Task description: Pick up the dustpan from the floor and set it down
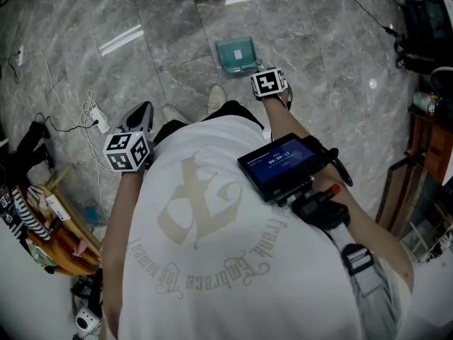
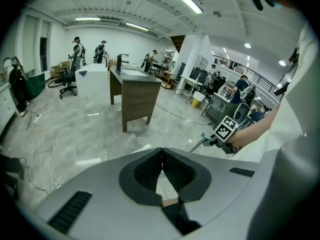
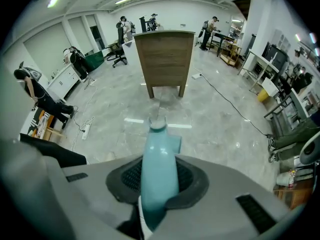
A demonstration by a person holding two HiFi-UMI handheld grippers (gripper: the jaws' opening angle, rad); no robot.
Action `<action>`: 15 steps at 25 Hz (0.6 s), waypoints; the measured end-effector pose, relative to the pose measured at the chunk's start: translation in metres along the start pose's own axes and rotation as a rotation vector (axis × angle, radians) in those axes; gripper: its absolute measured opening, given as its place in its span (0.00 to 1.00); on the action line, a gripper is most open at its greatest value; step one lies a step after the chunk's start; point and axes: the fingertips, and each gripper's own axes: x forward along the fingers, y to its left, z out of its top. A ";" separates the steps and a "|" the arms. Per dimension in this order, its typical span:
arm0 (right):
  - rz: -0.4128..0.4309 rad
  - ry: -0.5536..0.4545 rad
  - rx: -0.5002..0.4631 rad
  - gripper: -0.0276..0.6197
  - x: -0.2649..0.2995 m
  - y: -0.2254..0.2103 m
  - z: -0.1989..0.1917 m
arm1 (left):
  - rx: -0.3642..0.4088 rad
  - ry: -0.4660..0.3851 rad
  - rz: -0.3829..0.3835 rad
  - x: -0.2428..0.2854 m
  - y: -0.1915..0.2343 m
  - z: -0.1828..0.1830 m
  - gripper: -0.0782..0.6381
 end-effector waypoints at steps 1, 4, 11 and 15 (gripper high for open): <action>0.003 -0.002 -0.007 0.16 0.000 0.002 0.000 | -0.001 0.001 0.002 0.000 0.000 -0.001 0.13; 0.015 -0.003 -0.023 0.17 0.003 0.006 0.002 | -0.001 0.004 0.000 0.001 0.000 -0.003 0.13; 0.031 -0.024 -0.009 0.31 0.006 0.006 0.003 | 0.010 0.010 -0.026 0.010 -0.006 -0.003 0.13; 0.034 -0.056 0.009 0.33 0.001 0.003 0.007 | 0.019 0.011 -0.043 0.018 -0.003 0.000 0.13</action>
